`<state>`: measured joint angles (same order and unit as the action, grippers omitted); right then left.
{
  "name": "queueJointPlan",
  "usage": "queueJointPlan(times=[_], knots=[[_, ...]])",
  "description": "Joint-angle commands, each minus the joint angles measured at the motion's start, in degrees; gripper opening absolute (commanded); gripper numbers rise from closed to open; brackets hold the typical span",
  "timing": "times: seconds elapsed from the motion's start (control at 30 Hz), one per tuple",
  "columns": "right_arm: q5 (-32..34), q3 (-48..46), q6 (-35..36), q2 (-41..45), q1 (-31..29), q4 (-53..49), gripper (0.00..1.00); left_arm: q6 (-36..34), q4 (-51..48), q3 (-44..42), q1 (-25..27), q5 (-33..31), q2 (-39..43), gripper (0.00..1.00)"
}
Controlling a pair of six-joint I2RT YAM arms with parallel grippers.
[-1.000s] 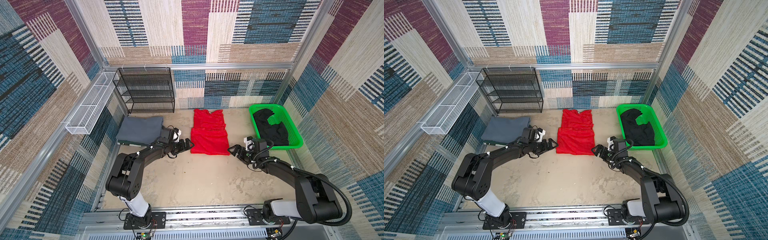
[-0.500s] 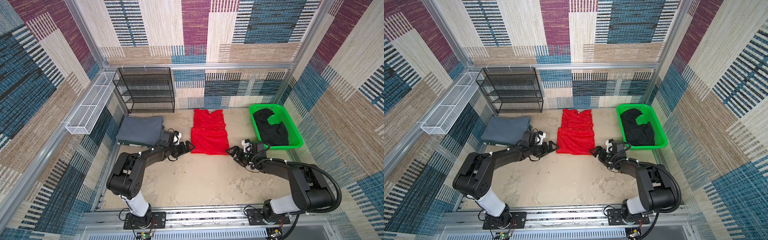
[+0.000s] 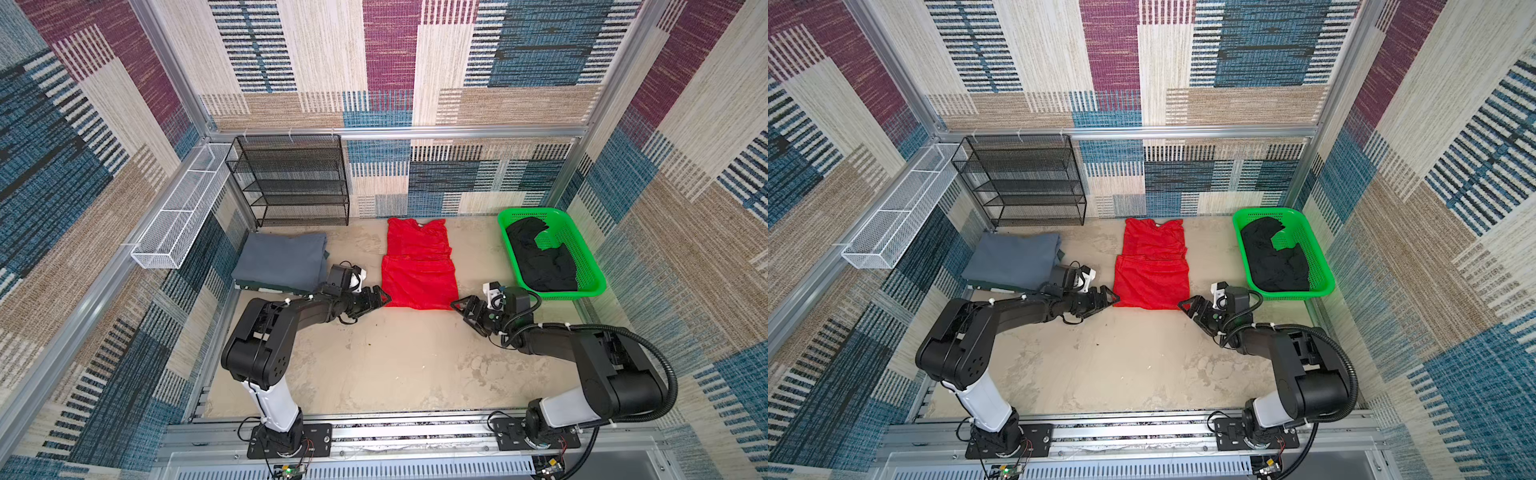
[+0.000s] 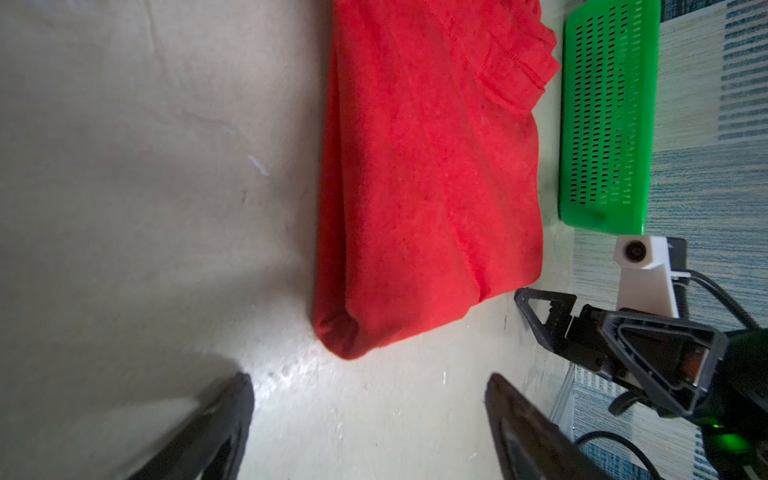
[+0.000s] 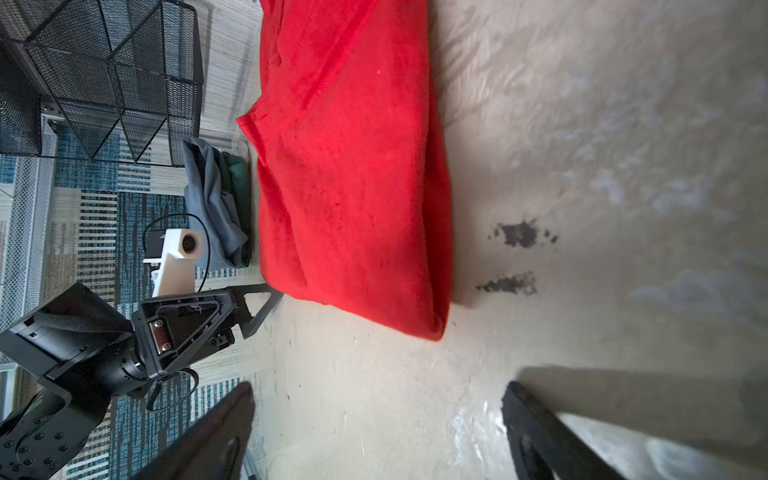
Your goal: Fold and stack the t-shirts
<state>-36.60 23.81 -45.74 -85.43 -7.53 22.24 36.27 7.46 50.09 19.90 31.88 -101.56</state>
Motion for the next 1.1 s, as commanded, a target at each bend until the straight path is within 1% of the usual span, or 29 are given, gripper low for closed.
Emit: queueJointPlan(times=[0.0,0.1,0.27,0.5,0.67,0.8,0.9,0.97,1.07], knots=[[-0.3,-0.7,-2.4,-1.4,0.0,-0.1,0.89,2.0,0.9,0.5,0.3,0.1,-1.3,0.86],[-0.3,-1.0,-3.7,-2.4,0.0,2.7,0.82,2.2,1.1,0.8,0.5,-0.4,-2.1,0.83],[0.4,-0.6,-4.7,-3.9,-0.1,4.7,0.78,2.9,1.4,0.7,0.5,-1.5,-2.4,0.81],[-0.3,0.1,-6.5,-7.7,-0.1,8.6,0.69,4.8,3.3,0.1,0.8,-1.6,-3.3,0.74],[-0.4,0.0,-7.4,-10.0,0.0,11.0,0.66,6.4,4.3,-0.2,1.1,-1.7,-4.5,0.68],[0.0,0.4,-7.5,-11.7,0.0,11.7,0.64,6.5,4.3,0.4,1.1,-2.3,-5.7,0.66],[0.0,1.0,-7.6,-12.9,-0.1,12.3,0.6,6.5,4.1,1.1,1.0,-2.4,-6.9,0.61],[-0.1,1.3,-7.7,-13.6,0.0,12.7,0.55,6.6,4.0,1.8,1.0,-2.3,-7.6,0.57],[-0.5,1.6,-8.0,-14.3,0.0,13.5,0.42,6.9,4.3,2.2,1.0,-2.0,-8.1,0.44]])
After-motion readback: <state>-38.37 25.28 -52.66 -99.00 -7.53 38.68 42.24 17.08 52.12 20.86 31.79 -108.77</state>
